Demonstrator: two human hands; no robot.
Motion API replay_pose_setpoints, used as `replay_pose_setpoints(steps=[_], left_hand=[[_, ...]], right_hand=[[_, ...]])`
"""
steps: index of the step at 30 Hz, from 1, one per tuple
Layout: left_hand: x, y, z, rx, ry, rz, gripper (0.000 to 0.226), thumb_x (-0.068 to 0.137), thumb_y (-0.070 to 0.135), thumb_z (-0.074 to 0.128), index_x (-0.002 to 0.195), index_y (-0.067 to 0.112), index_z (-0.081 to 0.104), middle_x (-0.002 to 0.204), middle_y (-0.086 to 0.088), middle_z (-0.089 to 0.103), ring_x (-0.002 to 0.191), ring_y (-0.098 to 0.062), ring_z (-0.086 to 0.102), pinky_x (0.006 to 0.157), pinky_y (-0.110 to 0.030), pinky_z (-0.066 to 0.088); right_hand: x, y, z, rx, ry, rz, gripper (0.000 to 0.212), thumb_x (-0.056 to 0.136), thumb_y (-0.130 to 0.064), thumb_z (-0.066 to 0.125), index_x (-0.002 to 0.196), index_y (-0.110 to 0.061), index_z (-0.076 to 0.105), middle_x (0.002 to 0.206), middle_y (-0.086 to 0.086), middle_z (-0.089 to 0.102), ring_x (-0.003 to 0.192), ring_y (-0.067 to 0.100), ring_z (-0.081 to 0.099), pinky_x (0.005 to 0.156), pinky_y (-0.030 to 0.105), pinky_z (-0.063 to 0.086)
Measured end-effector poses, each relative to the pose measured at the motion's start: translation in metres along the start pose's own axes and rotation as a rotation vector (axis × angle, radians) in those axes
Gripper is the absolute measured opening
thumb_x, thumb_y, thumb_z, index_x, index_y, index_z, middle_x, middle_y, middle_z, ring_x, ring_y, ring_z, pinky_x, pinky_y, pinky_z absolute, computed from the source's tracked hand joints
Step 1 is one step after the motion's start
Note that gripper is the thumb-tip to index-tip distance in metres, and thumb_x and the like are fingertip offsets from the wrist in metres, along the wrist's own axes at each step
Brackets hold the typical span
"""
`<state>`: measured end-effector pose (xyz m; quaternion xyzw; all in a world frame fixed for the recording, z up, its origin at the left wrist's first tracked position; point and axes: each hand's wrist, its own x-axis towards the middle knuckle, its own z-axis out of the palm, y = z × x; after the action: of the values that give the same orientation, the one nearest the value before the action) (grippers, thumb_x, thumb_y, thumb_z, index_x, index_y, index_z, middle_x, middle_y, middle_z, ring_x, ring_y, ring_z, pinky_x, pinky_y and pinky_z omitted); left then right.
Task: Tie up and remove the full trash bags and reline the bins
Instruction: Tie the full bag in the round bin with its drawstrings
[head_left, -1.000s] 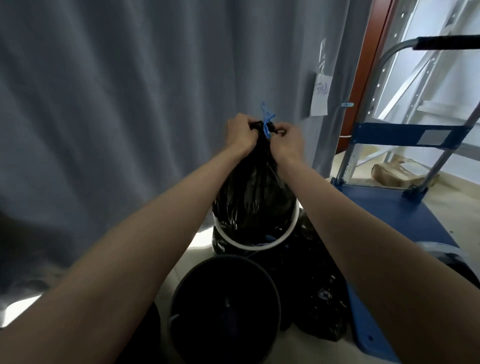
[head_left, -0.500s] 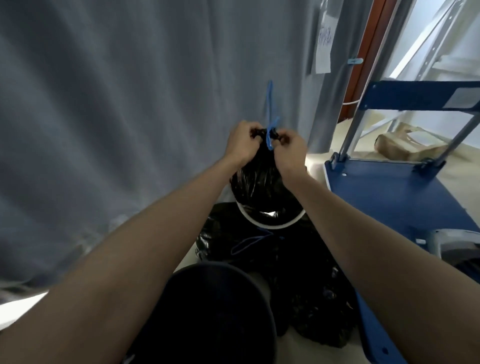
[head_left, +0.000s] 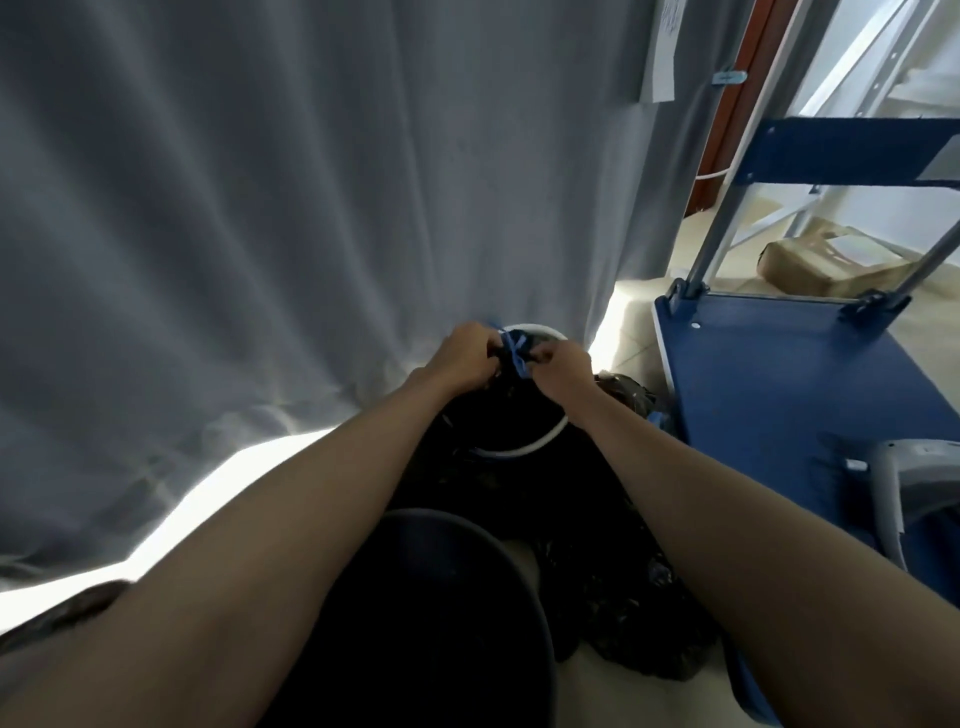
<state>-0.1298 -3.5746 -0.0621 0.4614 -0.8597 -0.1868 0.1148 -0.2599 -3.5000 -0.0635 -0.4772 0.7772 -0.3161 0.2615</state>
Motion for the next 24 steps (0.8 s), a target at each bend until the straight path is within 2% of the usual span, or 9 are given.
replay_pose_setpoints(steps=[3,7,9,12,14,16,18,21,24], left_hand=[[-0.004,-0.01,0.009,-0.037,0.004,-0.039,0.008,0.082,0.011,0.062,0.082,0.008,0.07,0.087,-0.014,0.068,0.086,-0.032,0.063,0.068,-0.031,0.043],[-0.002,-0.009,0.001,-0.069,0.106,-0.03,0.01,0.085,0.009,0.057,0.075,0.01,0.06,0.082,-0.011,0.059,0.079,-0.023,0.054,0.066,-0.027,0.032],[-0.006,-0.015,-0.004,-0.065,0.147,-0.021,0.011,0.083,0.008,0.055,0.073,0.011,0.058,0.082,-0.009,0.057,0.078,-0.023,0.05,0.067,-0.027,0.032],[-0.015,-0.032,-0.004,-0.079,0.125,-0.025,0.012,0.08,0.01,0.054,0.079,0.012,0.065,0.082,-0.005,0.061,0.078,-0.022,0.056,0.066,-0.027,0.039],[-0.022,-0.04,-0.004,-0.113,0.115,-0.053,0.016,0.08,0.011,0.055,0.068,0.021,0.059,0.073,0.003,0.055,0.074,-0.019,0.054,0.059,-0.021,0.034],[-0.024,-0.044,-0.004,-0.128,0.124,-0.081,0.025,0.08,0.012,0.055,0.06,0.026,0.048,0.065,0.007,0.05,0.068,-0.017,0.051,0.053,-0.018,0.028],[-0.022,-0.046,-0.004,-0.151,0.127,-0.106,0.025,0.079,0.013,0.055,0.057,0.023,0.047,0.063,0.007,0.05,0.067,-0.018,0.051,0.053,-0.021,0.029],[-0.019,-0.047,-0.004,-0.156,0.129,-0.107,0.016,0.079,0.014,0.055,0.063,0.016,0.055,0.066,0.0,0.056,0.067,-0.018,0.052,0.055,-0.025,0.032],[-0.018,-0.048,-0.004,-0.144,0.124,-0.081,0.022,0.08,0.013,0.055,0.059,0.018,0.05,0.062,0.002,0.052,0.062,-0.015,0.049,0.052,-0.023,0.03]], right_hand=[[0.004,0.007,0.006,0.054,0.01,0.055,0.027,0.088,-0.016,0.066,0.106,0.002,0.072,0.111,0.018,0.071,0.107,0.033,0.063,0.093,0.038,0.046],[0.012,0.002,0.011,0.155,0.048,0.061,0.018,0.084,-0.02,0.066,0.099,-0.017,0.077,0.096,0.003,0.074,0.099,0.024,0.068,0.092,0.035,0.052],[0.016,0.006,0.015,0.164,0.064,0.078,0.018,0.085,-0.024,0.061,0.097,-0.022,0.075,0.091,-0.001,0.071,0.094,0.023,0.068,0.089,0.034,0.054],[0.021,0.026,0.025,0.101,0.058,0.273,0.032,0.091,-0.026,0.051,0.114,-0.009,0.067,0.113,0.012,0.068,0.1,0.031,0.066,0.085,0.037,0.056],[0.017,0.041,0.034,0.088,-0.008,0.44,0.038,0.094,-0.024,0.052,0.124,-0.002,0.059,0.121,0.017,0.062,0.098,0.036,0.066,0.061,0.039,0.06],[0.013,0.055,0.045,0.139,-0.001,0.515,0.042,0.092,-0.019,0.058,0.129,0.0,0.051,0.124,0.018,0.058,0.096,0.039,0.066,0.032,0.031,0.049],[0.015,0.065,0.05,0.196,0.027,0.579,0.046,0.089,-0.012,0.061,0.13,0.001,0.045,0.126,0.019,0.055,0.095,0.04,0.066,0.024,0.028,0.041],[0.021,0.076,0.057,0.303,-0.016,0.625,0.042,0.091,-0.007,0.057,0.13,0.005,0.046,0.129,0.023,0.052,0.072,0.038,0.068,0.026,0.03,0.044],[0.023,0.084,0.069,0.47,-0.066,0.62,0.03,0.094,-0.002,0.047,0.123,0.003,0.054,0.12,0.028,0.059,0.047,0.033,0.066,0.033,0.031,0.05]])
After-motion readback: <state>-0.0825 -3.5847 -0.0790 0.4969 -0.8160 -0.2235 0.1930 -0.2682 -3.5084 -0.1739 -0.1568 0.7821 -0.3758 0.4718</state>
